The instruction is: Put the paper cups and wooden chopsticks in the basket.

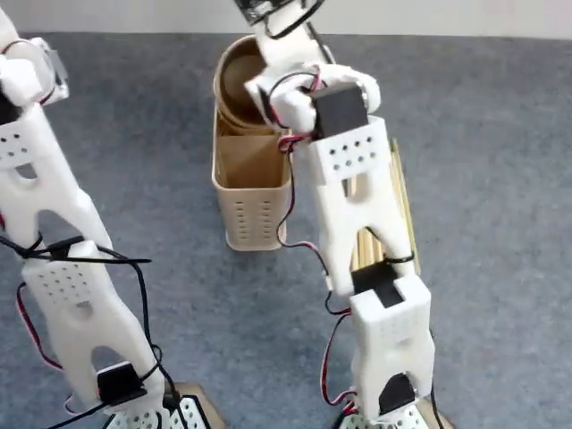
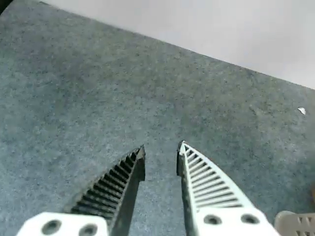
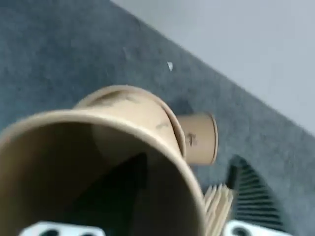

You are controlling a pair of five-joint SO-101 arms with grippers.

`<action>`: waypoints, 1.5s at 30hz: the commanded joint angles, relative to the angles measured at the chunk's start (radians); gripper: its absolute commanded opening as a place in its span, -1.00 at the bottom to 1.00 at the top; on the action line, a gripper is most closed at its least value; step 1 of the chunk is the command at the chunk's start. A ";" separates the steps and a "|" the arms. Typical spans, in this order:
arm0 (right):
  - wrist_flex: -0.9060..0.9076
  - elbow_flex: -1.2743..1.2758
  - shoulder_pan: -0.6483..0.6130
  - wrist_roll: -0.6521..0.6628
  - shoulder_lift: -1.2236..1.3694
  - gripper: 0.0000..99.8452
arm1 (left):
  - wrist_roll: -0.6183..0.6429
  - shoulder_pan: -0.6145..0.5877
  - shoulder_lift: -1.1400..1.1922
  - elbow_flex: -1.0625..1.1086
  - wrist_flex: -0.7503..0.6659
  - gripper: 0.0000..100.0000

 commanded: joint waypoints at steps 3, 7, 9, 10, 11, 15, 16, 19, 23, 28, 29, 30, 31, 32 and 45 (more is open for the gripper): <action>-0.056 -0.182 -0.024 -0.127 -0.018 -0.33 | -0.008 0.085 -0.010 -0.047 0.006 -0.72; 0.031 -0.346 -0.031 -0.127 -0.018 -0.33 | -0.008 0.163 -0.018 -0.051 0.003 -0.72; 0.079 -0.386 -0.033 -0.100 -0.016 -0.33 | -0.008 0.199 -0.019 -0.053 -0.002 -0.72; 0.104 -0.389 -0.031 -0.078 -0.016 -0.33 | -0.008 0.219 -0.019 -0.053 -0.003 -0.72; 0.130 -0.392 -0.031 -0.060 -0.016 -0.33 | -0.008 0.236 -0.021 -0.054 -0.003 -0.72; 0.168 -0.390 -0.021 -0.029 -0.016 -0.33 | -0.008 0.260 -0.071 -0.065 -0.003 -0.72; 0.165 -0.390 -0.008 -0.029 -0.016 -0.33 | -0.008 0.262 -0.091 -0.065 -0.003 -0.72; 0.128 -0.384 0.008 -0.032 -0.010 -0.33 | -0.008 0.280 -0.159 -0.065 0.003 -0.72; 0.193 -0.335 0.054 -0.034 0.010 -0.33 | -0.008 0.305 -0.242 -0.065 0.000 -0.72; 0.360 -0.407 0.156 -0.040 -0.081 -0.33 | -0.028 0.429 -0.268 -0.064 0.005 -0.72; 0.360 -0.390 0.208 -0.057 -0.120 -0.33 | -0.051 0.456 -0.251 -0.064 0.005 -0.72; 0.360 -0.344 0.252 -0.075 -0.165 -0.33 | -0.066 0.475 -0.231 -0.058 0.006 -0.72; 0.360 -0.278 0.286 -0.089 -0.216 -0.33 | -0.074 0.489 -0.209 -0.045 0.006 -0.72; 0.360 -0.193 0.311 -0.091 -0.274 -0.33 | -0.075 0.496 -0.189 -0.035 0.006 -0.72; 0.186 1.136 0.354 0.110 -1.073 -0.33 | -0.075 0.492 0.044 0.120 0.006 -0.72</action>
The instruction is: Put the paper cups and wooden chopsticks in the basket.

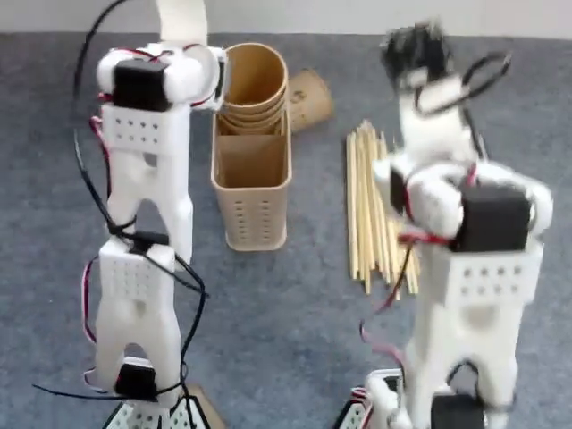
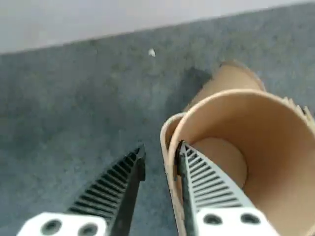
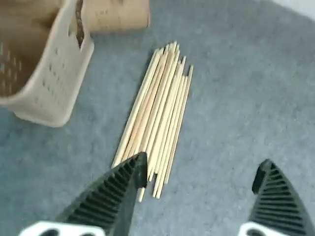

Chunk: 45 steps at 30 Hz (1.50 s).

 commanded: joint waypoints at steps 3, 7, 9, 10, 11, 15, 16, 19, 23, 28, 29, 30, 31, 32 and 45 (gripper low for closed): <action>-0.166 0.381 0.015 0.021 -0.226 -0.33 | -0.011 -0.001 0.070 0.001 0.006 -0.72; -0.248 0.562 0.016 0.021 -0.239 -0.33 | -0.011 -0.015 0.096 -0.001 0.006 -0.72; -0.297 0.618 0.016 0.017 -0.239 -0.33 | -0.012 -0.015 0.093 -0.012 0.005 -0.72; -0.311 0.636 0.016 0.015 -0.239 -0.33 | -0.012 -0.015 0.087 -0.039 0.005 -0.72; -0.320 0.650 0.016 0.015 -0.239 -0.33 | -0.012 -0.015 0.076 -0.074 0.006 -0.72; -0.331 0.667 0.016 0.014 -0.239 -0.33 | -0.012 -0.018 -0.018 -0.182 0.006 -0.72; -0.331 0.670 0.016 0.014 -0.239 -0.33 | -0.012 -0.018 -0.064 -0.174 0.008 -0.72; -0.338 0.702 0.054 0.002 -0.246 -0.33 | -0.012 -0.018 -0.226 -0.108 0.015 -0.73; -0.398 0.774 0.097 -0.038 -0.248 -0.33 | -0.011 -0.051 -0.470 0.101 0.018 -0.73; -0.521 0.937 0.101 -0.100 -0.248 -0.33 | -0.063 -0.045 -0.759 0.730 0.014 -0.73; -0.558 0.969 0.101 -0.121 -0.248 -0.33 | -0.081 -0.033 -0.800 0.839 0.011 -0.73; -0.593 0.995 0.099 -0.140 -0.248 -0.33 | -0.089 -0.021 -0.828 0.926 0.003 -0.73; -0.628 1.020 0.097 -0.160 -0.248 -0.33 | -0.089 -0.012 -0.843 0.990 -0.015 -0.73; -0.659 1.041 0.096 -0.178 -0.248 -0.33 | -0.089 -0.002 -0.852 1.029 -0.029 -0.73; -0.754 1.156 0.096 -0.204 -0.248 -0.33 | -0.086 0.008 -0.754 1.056 -0.104 -0.73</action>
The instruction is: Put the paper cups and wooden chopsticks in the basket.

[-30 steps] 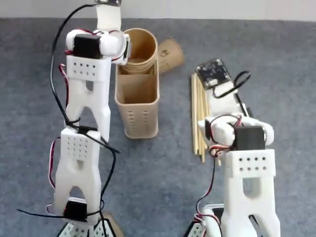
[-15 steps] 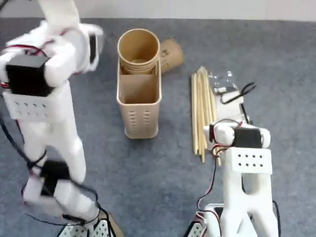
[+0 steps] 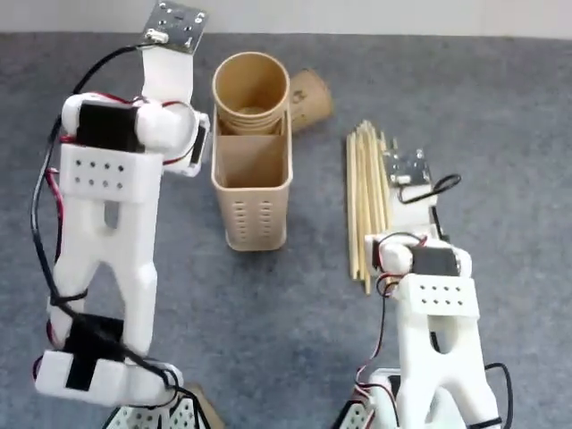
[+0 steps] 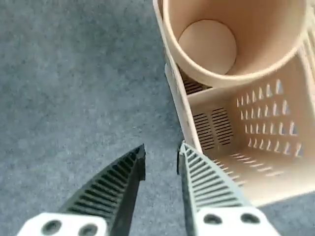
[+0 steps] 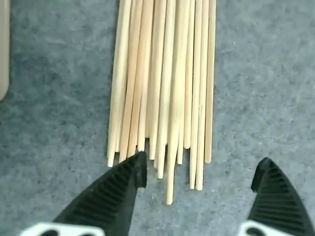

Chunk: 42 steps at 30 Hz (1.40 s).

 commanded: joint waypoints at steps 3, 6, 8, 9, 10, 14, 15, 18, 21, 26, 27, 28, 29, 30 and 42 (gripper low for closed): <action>-0.012 -0.005 0.004 -0.009 -0.030 -0.33 | 0.000 0.033 0.018 -0.070 -0.040 -0.72; -0.012 -0.005 -0.008 -0.009 -0.030 -0.33 | 0.002 0.073 0.018 -0.097 -0.046 -0.72; -0.012 -0.004 -0.039 -0.009 -0.030 -0.33 | 0.032 0.094 0.019 -0.108 -0.057 -0.72; -0.010 -0.004 -0.053 -0.009 -0.030 -0.33 | 0.040 0.101 0.019 -0.108 -0.069 -0.72; -0.007 -0.002 -0.061 -0.009 -0.030 -0.33 | 0.046 0.105 0.021 -0.108 -0.080 -0.72; -0.005 -0.002 -0.061 -0.009 -0.030 -0.33 | 0.048 0.097 0.081 -0.088 -0.104 -0.72; -0.005 -0.002 -0.061 -0.009 -0.030 -0.33 | 0.048 0.082 0.105 -0.088 -0.104 -0.72; -0.005 -0.002 -0.062 -0.009 -0.030 -0.33 | 0.048 0.051 0.177 -0.093 -0.106 -0.73; -0.005 -0.002 -0.064 -0.009 -0.030 -0.33 | 0.046 0.041 0.236 -0.093 -0.106 -0.73; -0.007 -0.002 -0.064 -0.009 -0.030 -0.33 | 0.041 0.041 0.268 -0.094 -0.100 -1.00; -0.007 -0.002 -0.064 -0.009 -0.030 -0.33 | 0.041 0.036 0.268 -0.094 -0.098 -0.97; -0.007 -0.002 -0.064 -0.009 -0.030 -0.33 | 0.041 0.035 0.266 -0.094 -0.097 -0.99; -0.007 -0.002 -0.064 -0.009 -0.030 -0.33 | 0.041 0.027 0.266 -0.094 -0.095 -0.99; -0.007 -0.002 -0.064 -0.009 -0.030 -0.33 | 0.041 0.010 0.266 -0.096 -0.083 -0.99; -0.007 -0.002 -0.065 -0.009 -0.027 -0.33 | 0.006 -0.202 0.277 -0.300 0.094 -0.99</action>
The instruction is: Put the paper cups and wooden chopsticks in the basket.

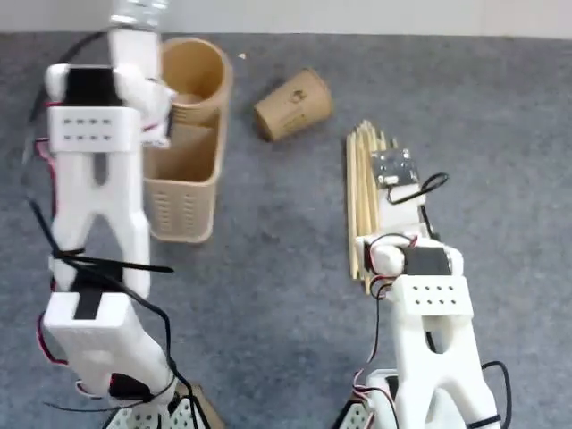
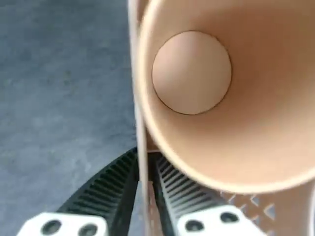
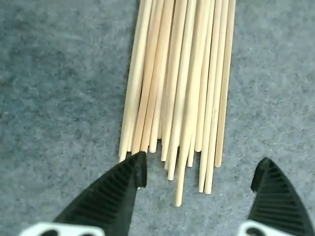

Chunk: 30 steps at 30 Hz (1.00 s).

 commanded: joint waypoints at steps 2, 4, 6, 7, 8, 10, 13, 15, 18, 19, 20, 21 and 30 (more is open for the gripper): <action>-0.007 -0.002 -0.012 -0.009 -0.027 -0.33 | -0.026 -0.027 -0.018 0.042 0.009 -0.99; -0.007 -0.002 -0.012 -0.009 -0.027 -0.33 | -0.054 -0.025 -0.018 0.079 0.009 -0.99; -0.007 -0.004 -0.012 -0.009 -0.025 -0.33 | -0.055 -0.027 -0.018 0.088 0.009 -0.98; -0.007 -0.004 -0.012 -0.009 -0.025 -0.33 | -0.055 -0.030 -0.021 0.087 0.009 -0.96; -0.007 -0.004 -0.012 -0.009 -0.025 -0.33 | -0.055 -0.033 -0.027 0.087 0.009 -0.91; -0.007 -0.004 -0.012 -0.009 -0.024 -0.33 | -0.055 -0.035 -0.028 0.087 0.009 -0.79; -0.007 -0.004 -0.012 -0.009 -0.024 -0.33 | -0.055 -0.035 -0.030 0.087 0.009 -0.68; -0.007 -0.004 -0.012 -0.009 -0.022 -0.33 | -0.055 -0.035 -0.030 0.084 0.009 -0.68; -0.007 -0.004 -0.012 -0.009 -0.022 -0.33 | -0.055 -0.035 -0.050 0.056 0.009 -0.68; -0.007 -0.004 -0.012 -0.009 -0.022 -0.33 | -0.055 -0.036 -0.067 0.048 0.009 -0.68; -0.007 -0.004 -0.012 -0.009 -0.022 -0.33 | -0.054 -0.042 -0.088 0.039 0.009 -0.68; -0.007 -0.004 -0.012 -0.009 -0.022 -0.33 | -0.054 -0.050 -0.113 0.030 0.009 -0.68; -0.007 -0.004 -0.012 -0.009 -0.022 -0.33 | -0.057 -0.114 -0.312 0.013 0.009 -0.68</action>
